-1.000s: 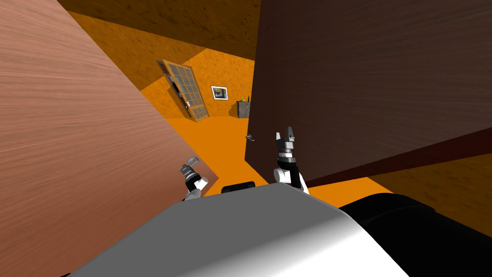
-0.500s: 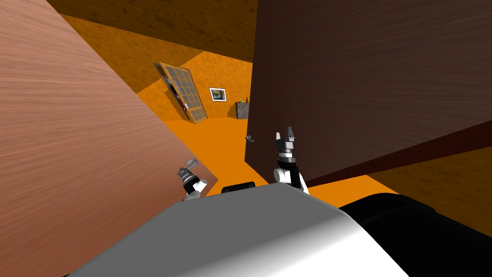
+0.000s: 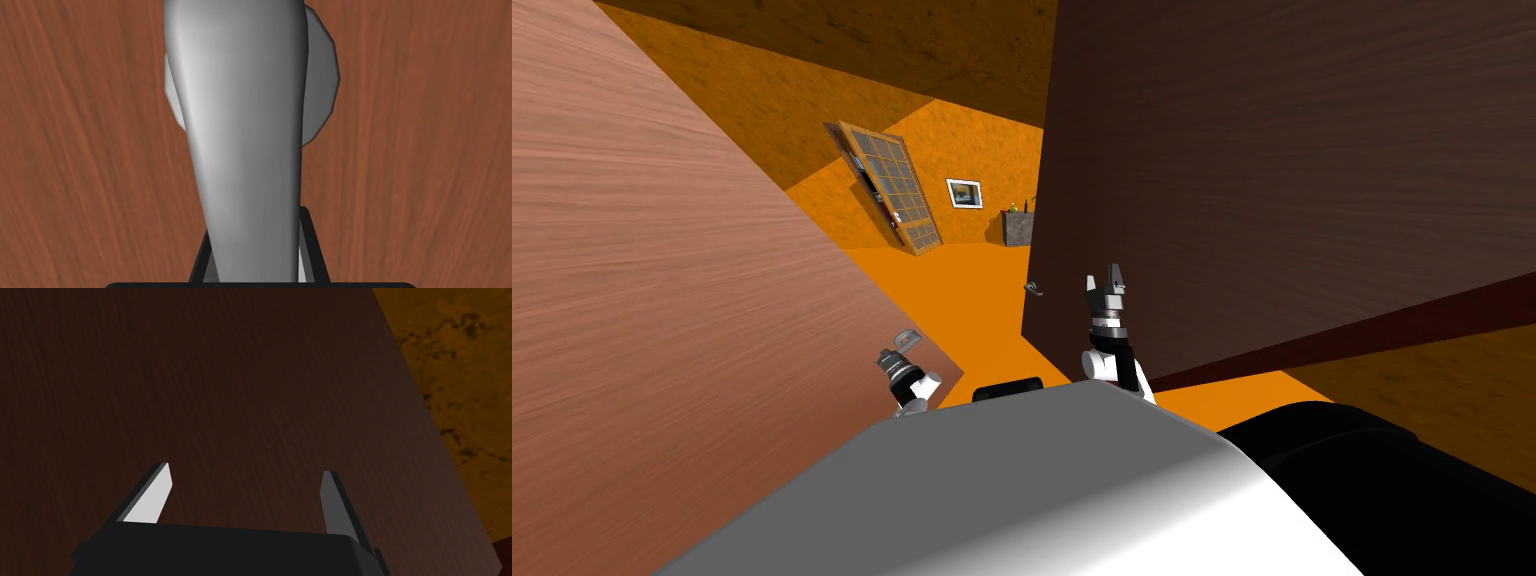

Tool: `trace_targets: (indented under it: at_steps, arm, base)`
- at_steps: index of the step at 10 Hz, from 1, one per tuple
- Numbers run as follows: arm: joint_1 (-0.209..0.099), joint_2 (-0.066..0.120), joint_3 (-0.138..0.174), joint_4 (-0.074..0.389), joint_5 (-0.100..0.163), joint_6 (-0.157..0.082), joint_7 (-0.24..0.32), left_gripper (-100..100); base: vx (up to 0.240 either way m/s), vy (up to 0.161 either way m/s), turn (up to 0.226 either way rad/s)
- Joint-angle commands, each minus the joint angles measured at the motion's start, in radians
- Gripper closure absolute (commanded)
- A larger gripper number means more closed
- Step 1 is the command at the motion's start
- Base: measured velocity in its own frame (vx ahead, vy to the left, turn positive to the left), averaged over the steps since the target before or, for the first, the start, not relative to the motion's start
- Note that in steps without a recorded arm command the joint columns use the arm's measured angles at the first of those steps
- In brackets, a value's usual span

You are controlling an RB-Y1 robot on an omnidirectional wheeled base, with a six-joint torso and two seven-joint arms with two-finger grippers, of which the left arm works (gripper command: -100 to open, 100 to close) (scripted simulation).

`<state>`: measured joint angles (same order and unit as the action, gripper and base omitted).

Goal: Push the door open

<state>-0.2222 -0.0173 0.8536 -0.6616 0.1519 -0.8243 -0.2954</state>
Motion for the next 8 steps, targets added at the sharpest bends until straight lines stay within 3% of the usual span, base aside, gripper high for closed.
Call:
trace_targets:
  at_steps: [1, 2, 6, 7, 8]
  arm:
    - [-0.015, 0.030, 0.023, 0.043, 0.011, -0.039, -0.005, 100]
    - [-0.015, 0.030, 0.023, 0.043, 0.011, -0.039, -0.005, 100]
    - [-0.003, -0.023, 0.085, 0.008, 0.040, -0.035, -0.026, 100]
    - [-0.003, -0.010, 0.081, 0.028, 0.038, -0.039, -0.023, 100]
    - [-0.019, 0.015, 0.103, 0.051, 0.053, -0.066, -0.042, 100]
  base:
    - [0.060, 0.029, -0.026]
    - [0.027, 0.023, -0.002]
    - [0.142, 0.003, -0.046]
    - [0.064, -0.024, 0.047]
    - [0.015, 0.115, 0.016]
